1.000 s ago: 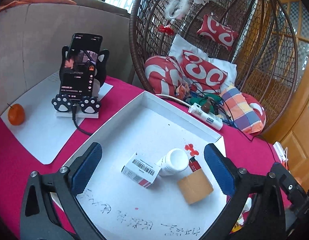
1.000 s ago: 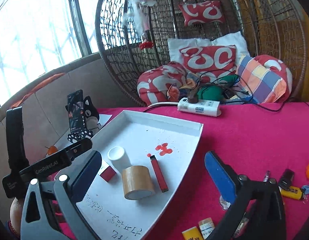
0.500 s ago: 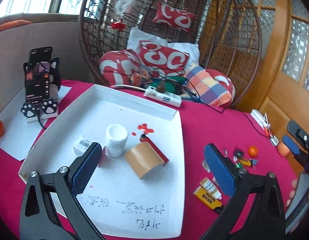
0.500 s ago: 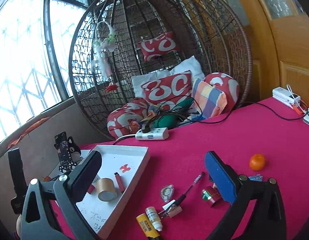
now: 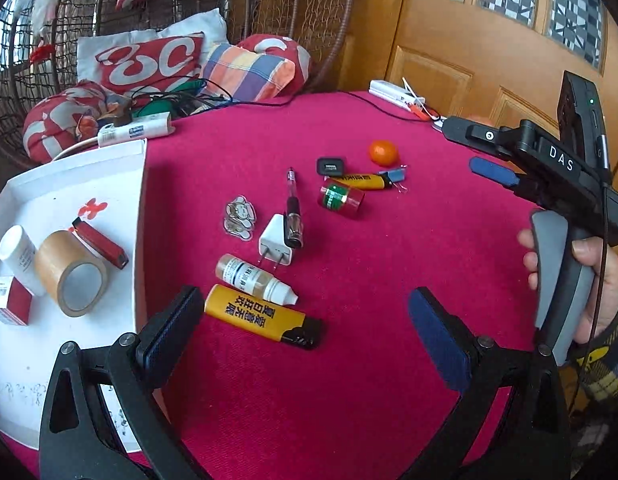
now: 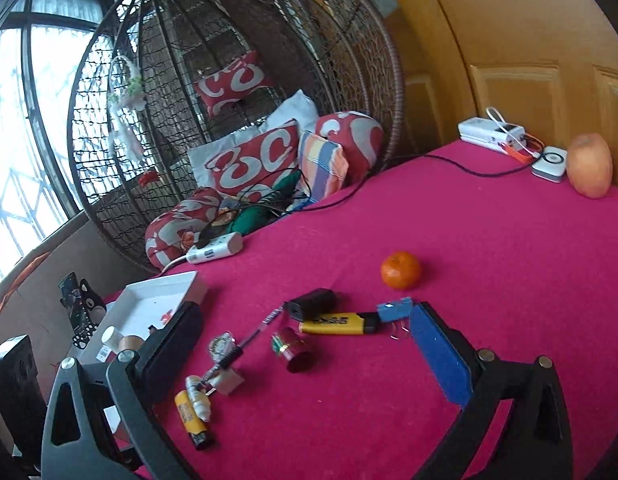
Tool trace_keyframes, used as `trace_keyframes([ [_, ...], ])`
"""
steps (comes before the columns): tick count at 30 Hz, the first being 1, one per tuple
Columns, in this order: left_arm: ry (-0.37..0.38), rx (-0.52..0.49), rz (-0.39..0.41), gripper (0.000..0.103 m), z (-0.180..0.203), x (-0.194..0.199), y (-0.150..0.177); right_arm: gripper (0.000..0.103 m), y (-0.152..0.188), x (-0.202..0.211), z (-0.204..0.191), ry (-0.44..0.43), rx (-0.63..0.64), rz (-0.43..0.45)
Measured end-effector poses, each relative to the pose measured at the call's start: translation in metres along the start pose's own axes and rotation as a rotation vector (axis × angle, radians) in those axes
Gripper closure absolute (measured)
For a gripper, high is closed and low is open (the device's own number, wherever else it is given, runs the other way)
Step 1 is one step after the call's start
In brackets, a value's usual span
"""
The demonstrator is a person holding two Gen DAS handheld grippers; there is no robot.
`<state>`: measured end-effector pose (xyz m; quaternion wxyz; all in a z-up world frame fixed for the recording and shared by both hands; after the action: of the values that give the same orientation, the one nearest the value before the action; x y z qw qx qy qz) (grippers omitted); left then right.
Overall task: Organize rigid objects
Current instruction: 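Grasp the yellow printed tube with the left gripper while the right gripper grasps the dark red canister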
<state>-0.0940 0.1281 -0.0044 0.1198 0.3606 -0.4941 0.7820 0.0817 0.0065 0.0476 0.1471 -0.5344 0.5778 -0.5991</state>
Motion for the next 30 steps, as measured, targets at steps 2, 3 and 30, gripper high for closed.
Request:
trace_keyframes([
  [2,-0.004,0.005,-0.021,0.0,-0.002,-0.006,0.002,0.0,0.008,0.001,0.013,0.032,-0.007,-0.023],
  [3,-0.011,0.005,-0.032,0.0,-0.002,-0.01,0.003,0.0,0.013,0.001,0.022,0.053,-0.012,-0.036],
  [30,-0.107,-0.089,-0.121,0.0,-0.019,-0.051,0.001,0.0,0.043,-0.012,0.066,0.058,-0.177,-0.152],
])
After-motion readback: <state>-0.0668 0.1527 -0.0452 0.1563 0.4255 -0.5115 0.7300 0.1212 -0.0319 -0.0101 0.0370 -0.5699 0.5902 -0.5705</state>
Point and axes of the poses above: each gripper's, at about its wrist camera, not at the fingertips, and x roughly against the way its jaws point, z to its right, y to its underside, the point moved 6 cm from there along -x, roughly the way its jaws point, and after that the axes turned 9 degrees about x, right-handed, at the moved point
